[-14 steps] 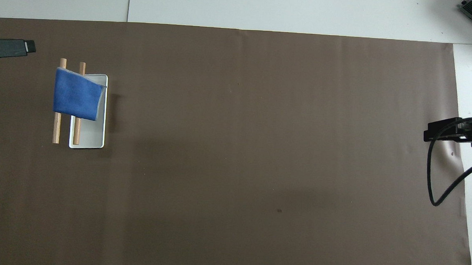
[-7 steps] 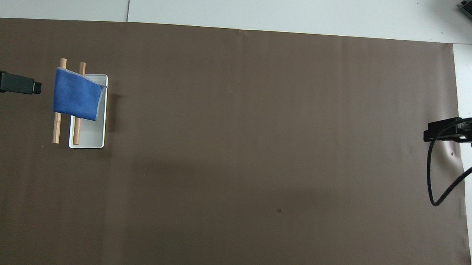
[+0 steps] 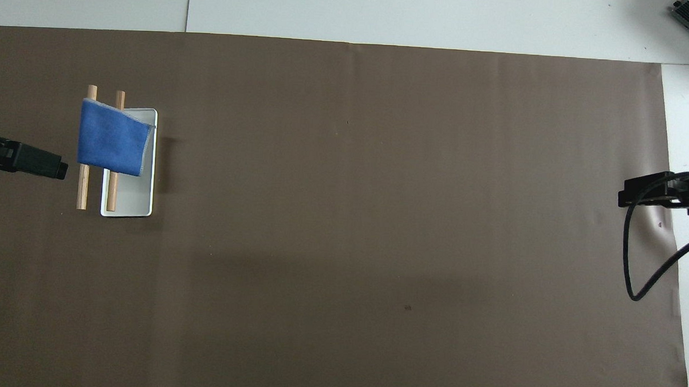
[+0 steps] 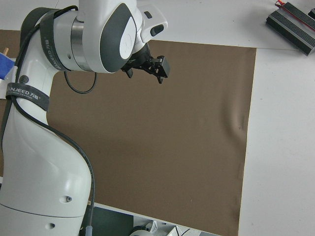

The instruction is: Right arm passes towel to left arm to hang

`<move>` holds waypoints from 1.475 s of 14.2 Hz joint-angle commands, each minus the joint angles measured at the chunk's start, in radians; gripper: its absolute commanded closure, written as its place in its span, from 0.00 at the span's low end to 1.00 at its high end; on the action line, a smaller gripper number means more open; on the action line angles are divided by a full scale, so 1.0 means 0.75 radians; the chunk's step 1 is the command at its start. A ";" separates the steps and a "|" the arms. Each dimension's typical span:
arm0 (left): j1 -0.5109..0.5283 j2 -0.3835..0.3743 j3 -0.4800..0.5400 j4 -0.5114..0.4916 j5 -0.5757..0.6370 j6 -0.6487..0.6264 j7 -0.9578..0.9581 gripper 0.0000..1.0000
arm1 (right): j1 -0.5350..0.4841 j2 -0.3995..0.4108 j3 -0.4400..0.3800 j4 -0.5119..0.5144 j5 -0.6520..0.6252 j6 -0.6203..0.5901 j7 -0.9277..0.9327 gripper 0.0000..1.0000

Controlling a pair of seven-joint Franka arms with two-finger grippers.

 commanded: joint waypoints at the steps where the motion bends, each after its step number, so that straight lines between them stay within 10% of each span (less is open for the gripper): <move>1: -0.021 -0.003 -0.047 0.033 0.080 -0.052 -0.022 0.00 | -0.015 -0.020 0.007 -0.033 0.020 0.027 -0.016 0.00; 21: -0.117 -0.011 0.076 0.027 -0.022 -0.044 -0.157 0.00 | -0.019 -0.026 0.005 -0.044 0.022 0.025 -0.020 0.00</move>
